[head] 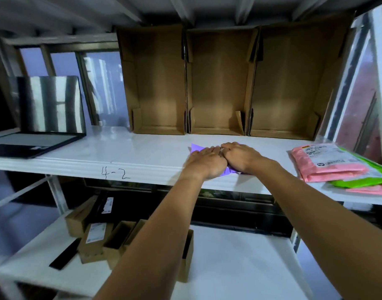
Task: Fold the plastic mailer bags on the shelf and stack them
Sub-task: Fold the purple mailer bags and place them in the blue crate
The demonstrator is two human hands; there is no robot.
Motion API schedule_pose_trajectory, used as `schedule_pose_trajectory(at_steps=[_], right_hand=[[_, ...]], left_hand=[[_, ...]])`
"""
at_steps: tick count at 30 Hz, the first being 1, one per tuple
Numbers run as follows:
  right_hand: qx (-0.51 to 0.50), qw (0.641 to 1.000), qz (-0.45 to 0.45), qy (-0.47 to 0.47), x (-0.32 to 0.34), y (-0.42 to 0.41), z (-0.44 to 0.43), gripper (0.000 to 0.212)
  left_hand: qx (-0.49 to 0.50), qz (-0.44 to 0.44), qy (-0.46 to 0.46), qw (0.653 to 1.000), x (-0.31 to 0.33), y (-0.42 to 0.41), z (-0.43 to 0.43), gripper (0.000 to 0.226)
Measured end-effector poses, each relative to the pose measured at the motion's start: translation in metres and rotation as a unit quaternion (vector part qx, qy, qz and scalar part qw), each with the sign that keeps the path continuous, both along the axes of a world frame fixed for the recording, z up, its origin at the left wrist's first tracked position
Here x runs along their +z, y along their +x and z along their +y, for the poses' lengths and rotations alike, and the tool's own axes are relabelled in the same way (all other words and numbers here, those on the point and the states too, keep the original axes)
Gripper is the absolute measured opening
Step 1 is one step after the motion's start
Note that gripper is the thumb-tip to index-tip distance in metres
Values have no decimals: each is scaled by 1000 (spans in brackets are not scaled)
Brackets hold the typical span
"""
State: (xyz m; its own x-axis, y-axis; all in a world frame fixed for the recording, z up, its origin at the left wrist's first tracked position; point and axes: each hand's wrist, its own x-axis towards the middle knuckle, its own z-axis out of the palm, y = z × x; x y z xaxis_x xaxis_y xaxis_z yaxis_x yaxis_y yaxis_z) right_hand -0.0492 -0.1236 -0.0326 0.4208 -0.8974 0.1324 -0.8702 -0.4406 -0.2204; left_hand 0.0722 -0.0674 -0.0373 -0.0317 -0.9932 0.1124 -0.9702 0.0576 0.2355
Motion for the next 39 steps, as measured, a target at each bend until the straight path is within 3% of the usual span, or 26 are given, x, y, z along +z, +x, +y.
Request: schedule_pose_trajectory(at_steps=[7, 13, 18, 21, 24, 31, 35, 39], right_hand=[[24, 999, 29, -11, 3, -4, 0, 51], [49, 999, -14, -10, 5, -3, -3, 56], [36, 996, -75, -43, 1, -5, 0, 41], [34, 992, -77, -98, -1, -4, 1, 40], [30, 993, -75, -81, -4, -4, 2, 42], [21, 999, 1, -35, 4, -2, 9, 46], [17, 998, 55, -38, -1, 1, -7, 66], [2, 998, 44, -39, 1, 2, 0, 55]], left_hand=[[20, 14, 13, 1000, 2, -3, 3, 58], [32, -1, 14, 999, 1, -3, -3, 57], [31, -23, 17, 999, 0, -3, -10, 56], [23, -8, 22, 999, 0, -1, -10, 56], [7, -2, 37, 999, 1, 0, -9, 56], [5, 14, 47, 999, 2, 7, -16, 57], [9, 16, 51, 999, 2, 8, -16, 57], [41, 16, 72, 996, 3, 7, -14, 61]])
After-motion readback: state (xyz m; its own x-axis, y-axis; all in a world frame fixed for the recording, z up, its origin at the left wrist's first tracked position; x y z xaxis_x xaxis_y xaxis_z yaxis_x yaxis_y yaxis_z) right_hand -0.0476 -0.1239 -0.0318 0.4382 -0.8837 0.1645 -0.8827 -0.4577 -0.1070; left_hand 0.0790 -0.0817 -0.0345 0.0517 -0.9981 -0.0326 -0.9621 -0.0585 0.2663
